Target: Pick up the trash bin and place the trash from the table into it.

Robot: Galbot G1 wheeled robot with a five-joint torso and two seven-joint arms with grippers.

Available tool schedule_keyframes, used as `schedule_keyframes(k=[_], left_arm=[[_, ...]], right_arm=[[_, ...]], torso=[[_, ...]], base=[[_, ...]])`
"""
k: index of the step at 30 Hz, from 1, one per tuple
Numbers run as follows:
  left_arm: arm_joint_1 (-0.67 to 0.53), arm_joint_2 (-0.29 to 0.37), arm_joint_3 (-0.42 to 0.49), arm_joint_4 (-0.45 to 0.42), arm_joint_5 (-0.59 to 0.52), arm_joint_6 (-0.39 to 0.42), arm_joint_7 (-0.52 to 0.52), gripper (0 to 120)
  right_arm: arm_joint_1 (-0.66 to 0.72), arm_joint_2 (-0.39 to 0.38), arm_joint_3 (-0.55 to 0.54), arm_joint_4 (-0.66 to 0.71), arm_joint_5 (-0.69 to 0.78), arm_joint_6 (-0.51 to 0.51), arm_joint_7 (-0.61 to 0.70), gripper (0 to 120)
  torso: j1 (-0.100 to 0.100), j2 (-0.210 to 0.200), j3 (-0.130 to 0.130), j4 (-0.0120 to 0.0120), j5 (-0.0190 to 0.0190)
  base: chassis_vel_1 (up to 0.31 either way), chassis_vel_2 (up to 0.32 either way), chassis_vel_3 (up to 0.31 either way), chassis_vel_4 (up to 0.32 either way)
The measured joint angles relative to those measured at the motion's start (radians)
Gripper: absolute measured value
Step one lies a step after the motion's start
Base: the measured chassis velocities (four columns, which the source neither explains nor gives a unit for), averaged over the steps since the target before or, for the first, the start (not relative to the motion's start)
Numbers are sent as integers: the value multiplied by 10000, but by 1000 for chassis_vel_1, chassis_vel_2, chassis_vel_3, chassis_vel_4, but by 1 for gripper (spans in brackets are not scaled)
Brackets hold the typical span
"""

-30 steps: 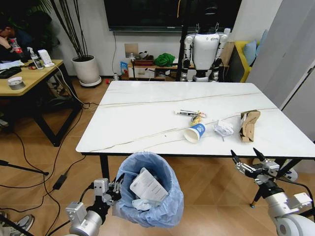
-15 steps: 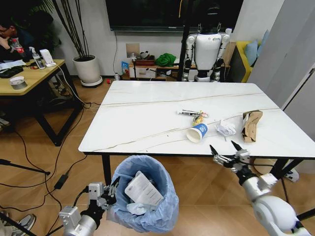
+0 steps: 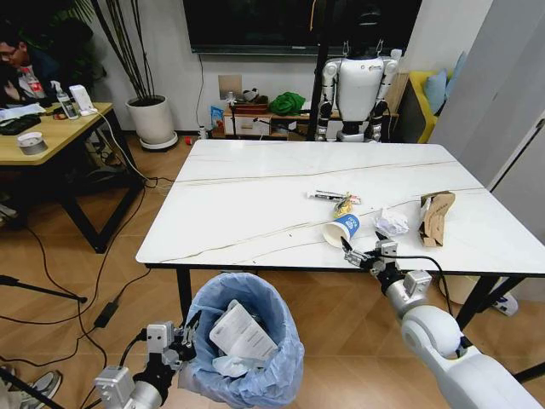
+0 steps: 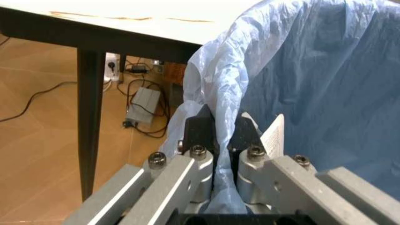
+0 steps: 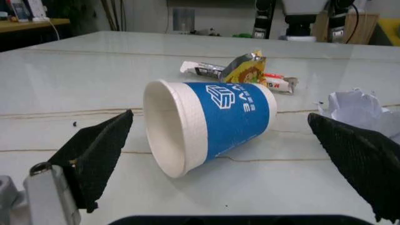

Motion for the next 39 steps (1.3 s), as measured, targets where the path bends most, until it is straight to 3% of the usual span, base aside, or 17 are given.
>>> schedule_keyframes(k=[13,16,28,39], left_arm=[[-66,-9,95,95,20,0,2,0],[-87,-14,123,125,28,0,5,0],[-215,-12,177,221,-4,9,1,0],[-317,-32,214,288,-104,18,-28,0]], right_arm=[[711,-19,-596,-743,159,-32,190,100],[949,-12,-764,-993,300,-30,216,94],[1429,-90,-1016,-1314,757,-28,171,47],[1322,-152,-897,-1295,806,60,146,11]], torso=[[0,0,0,0,1],[0,0,0,0,2],[0,0,0,1,1],[0,0,-1,1,1]], base=[[0,0,0,0],[0,0,0,0],[0,0,0,0],[0,0,0,0]])
